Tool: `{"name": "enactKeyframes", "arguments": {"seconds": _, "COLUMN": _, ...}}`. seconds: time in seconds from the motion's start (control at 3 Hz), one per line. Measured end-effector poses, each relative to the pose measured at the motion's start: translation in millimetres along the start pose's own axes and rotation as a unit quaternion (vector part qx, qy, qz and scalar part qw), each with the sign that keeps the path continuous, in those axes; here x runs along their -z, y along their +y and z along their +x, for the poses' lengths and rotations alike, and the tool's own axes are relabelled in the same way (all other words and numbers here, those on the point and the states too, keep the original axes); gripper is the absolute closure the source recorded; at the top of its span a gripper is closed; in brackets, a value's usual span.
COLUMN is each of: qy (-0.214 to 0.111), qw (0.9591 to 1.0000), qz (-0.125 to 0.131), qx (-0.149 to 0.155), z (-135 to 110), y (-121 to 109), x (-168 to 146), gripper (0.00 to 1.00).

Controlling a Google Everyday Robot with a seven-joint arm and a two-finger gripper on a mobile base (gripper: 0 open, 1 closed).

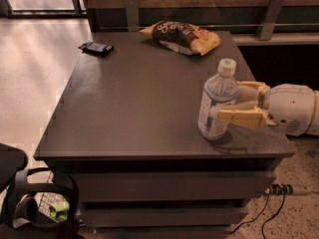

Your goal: Move blue plastic bottle near rxbar blueberry

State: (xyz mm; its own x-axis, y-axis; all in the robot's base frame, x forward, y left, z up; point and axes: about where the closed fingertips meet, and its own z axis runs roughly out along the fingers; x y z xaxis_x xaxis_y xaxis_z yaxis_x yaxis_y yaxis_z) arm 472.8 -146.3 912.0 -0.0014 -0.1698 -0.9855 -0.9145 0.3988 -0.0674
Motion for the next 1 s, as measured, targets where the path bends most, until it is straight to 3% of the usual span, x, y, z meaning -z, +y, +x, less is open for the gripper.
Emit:
{"name": "enactKeyframes", "arguments": {"seconds": 0.33, "qy": 0.000, "qw": 1.0000, "qz": -0.002, "qx": 0.001, "z": -1.1, "y": 0.9, "x": -1.7, "gripper": 1.00}}
{"name": "enactKeyframes", "arguments": {"seconds": 0.67, "qy": 0.000, "qw": 1.0000, "qz": -0.002, "qx": 0.001, "z": -1.2, "y": 0.9, "x": -1.8, "gripper": 1.00}}
{"name": "enactKeyframes", "arguments": {"seconds": 1.0, "qy": -0.006, "qw": 0.9999, "qz": -0.007, "qx": -0.005, "z": -15.4, "y": -19.3, "x": -11.3, "gripper": 1.00}}
